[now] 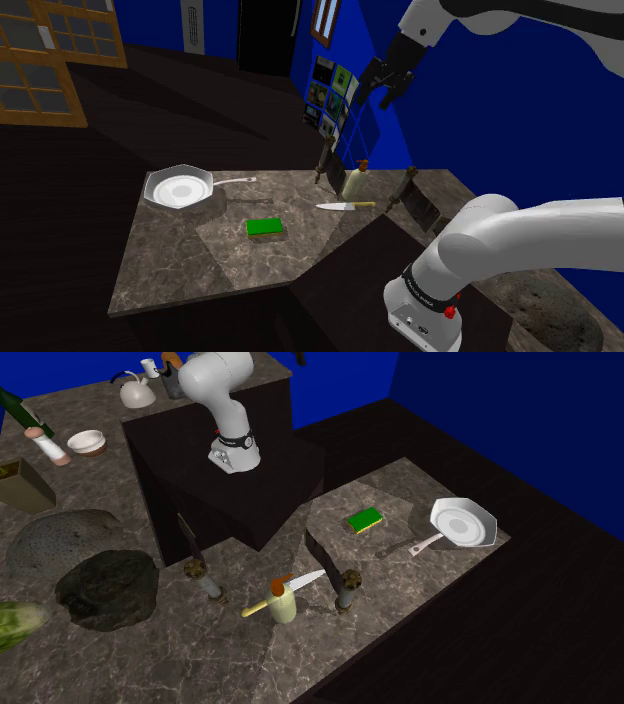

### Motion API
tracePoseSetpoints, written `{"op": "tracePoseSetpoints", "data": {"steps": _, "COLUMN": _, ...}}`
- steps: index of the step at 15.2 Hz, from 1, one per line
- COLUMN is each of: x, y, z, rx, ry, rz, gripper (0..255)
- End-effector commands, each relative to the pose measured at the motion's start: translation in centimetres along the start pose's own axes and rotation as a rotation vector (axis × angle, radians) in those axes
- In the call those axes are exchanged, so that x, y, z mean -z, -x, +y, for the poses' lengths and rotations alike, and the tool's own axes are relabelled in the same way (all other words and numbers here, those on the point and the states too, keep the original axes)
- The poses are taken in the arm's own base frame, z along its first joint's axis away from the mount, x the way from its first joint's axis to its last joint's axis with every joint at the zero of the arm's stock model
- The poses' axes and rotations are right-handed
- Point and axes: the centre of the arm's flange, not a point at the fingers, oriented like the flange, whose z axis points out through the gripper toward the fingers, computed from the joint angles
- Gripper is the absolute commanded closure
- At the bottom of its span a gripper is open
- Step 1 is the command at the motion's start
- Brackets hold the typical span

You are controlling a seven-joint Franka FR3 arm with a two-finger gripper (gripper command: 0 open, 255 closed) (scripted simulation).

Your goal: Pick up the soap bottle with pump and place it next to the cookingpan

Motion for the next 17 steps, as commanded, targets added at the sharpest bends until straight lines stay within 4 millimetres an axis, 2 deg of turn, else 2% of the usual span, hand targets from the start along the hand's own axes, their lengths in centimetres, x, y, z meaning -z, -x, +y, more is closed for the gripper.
{"op": "tracePoseSetpoints", "data": {"steps": 1, "x": 0.0, "y": 0.0, "z": 0.0, "rx": 0.0, "ry": 0.0, "rz": 0.0, "gripper": 0}}
{"op": "tracePoseSetpoints", "data": {"steps": 17, "x": -13.3, "y": -5.6, "z": 14.6, "rx": 0.016, "ry": 0.064, "rz": -0.021, "gripper": 0}}
